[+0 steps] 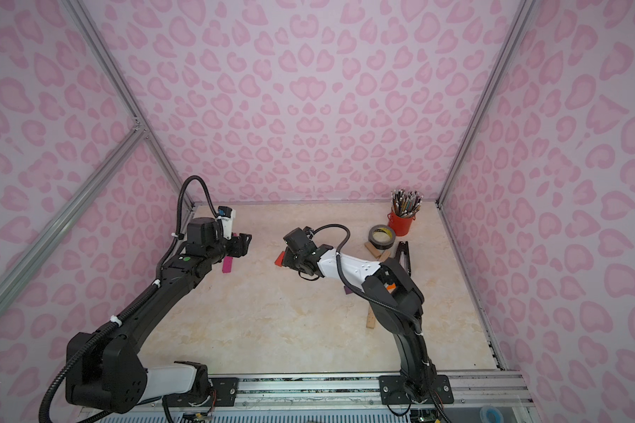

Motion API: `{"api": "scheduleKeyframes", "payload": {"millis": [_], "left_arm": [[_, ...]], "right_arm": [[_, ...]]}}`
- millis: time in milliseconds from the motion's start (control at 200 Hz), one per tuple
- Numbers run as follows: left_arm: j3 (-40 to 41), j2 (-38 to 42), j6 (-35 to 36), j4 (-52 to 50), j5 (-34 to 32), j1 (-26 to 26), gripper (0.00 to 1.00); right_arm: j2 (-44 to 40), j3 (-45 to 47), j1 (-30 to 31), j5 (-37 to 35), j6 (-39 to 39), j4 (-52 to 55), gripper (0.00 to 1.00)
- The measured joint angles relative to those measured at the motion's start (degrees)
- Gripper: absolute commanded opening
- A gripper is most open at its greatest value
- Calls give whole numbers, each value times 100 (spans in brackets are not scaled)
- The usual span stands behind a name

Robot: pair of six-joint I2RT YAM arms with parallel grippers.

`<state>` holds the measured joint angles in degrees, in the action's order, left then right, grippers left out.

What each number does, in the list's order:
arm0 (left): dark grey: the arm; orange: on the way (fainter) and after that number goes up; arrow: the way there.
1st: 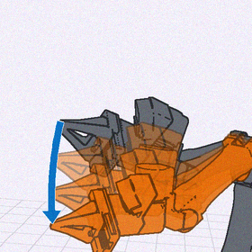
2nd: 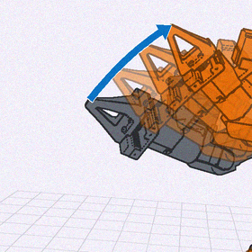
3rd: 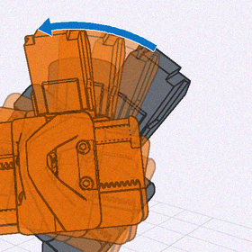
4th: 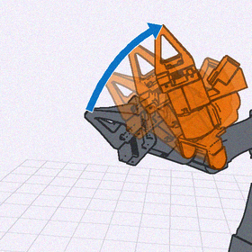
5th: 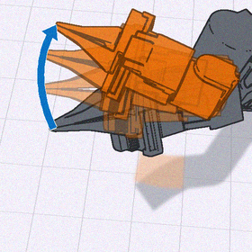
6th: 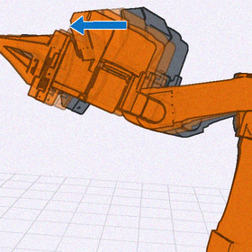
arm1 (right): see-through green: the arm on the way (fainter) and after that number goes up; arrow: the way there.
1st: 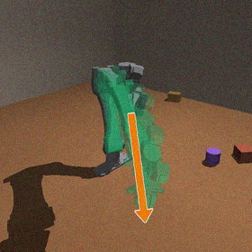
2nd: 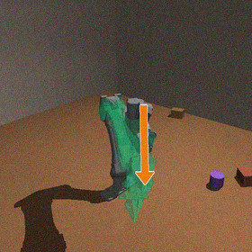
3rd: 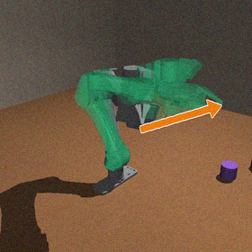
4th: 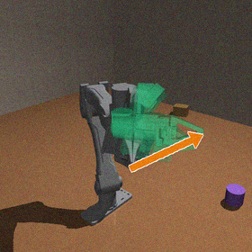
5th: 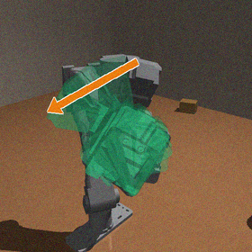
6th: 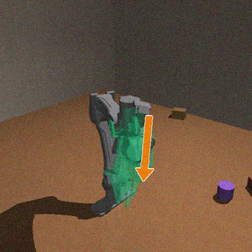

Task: Assemble the letter k with building blocks
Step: Move the building block to the center of the board, then assemble the building block at the center of the board.

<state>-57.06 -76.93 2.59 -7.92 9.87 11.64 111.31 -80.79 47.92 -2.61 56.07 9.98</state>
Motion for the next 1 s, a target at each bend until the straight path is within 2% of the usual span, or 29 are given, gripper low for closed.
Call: {"api": "scheduleKeyframes", "payload": {"millis": [185, 345, 436, 516, 661, 786, 1001], "left_arm": [[-544, -684, -94, -275, 28, 579, 59], [-1561, -1858, 105, -1023, -264, 1204, 57], [-2188, -2551, 225, -1502, -448, 1285, 56], [-2682, -3064, 363, -1871, -570, 1287, 56], [-3565, -4022, 573, -2531, -675, 1309, 58], [-4325, -4697, 752, -3082, -654, 1320, 60], [-4959, -5263, 951, -3679, -590, 1318, 62]], "right_arm": [[-1836, 1637, -160, 184, -1384, -396, 68], [-3300, 2846, -302, 415, -2422, -610, 78], [-4019, 3403, -374, 450, -2835, -605, 88], [-4474, 3722, -402, 472, -3086, -643, 92], [-4988, 4127, -509, 538, -3311, -654, 97], [-5095, 4225, -588, 546, -3370, -651, 98], [-4994, 4225, -662, 586, -3425, -675, 98]]}}
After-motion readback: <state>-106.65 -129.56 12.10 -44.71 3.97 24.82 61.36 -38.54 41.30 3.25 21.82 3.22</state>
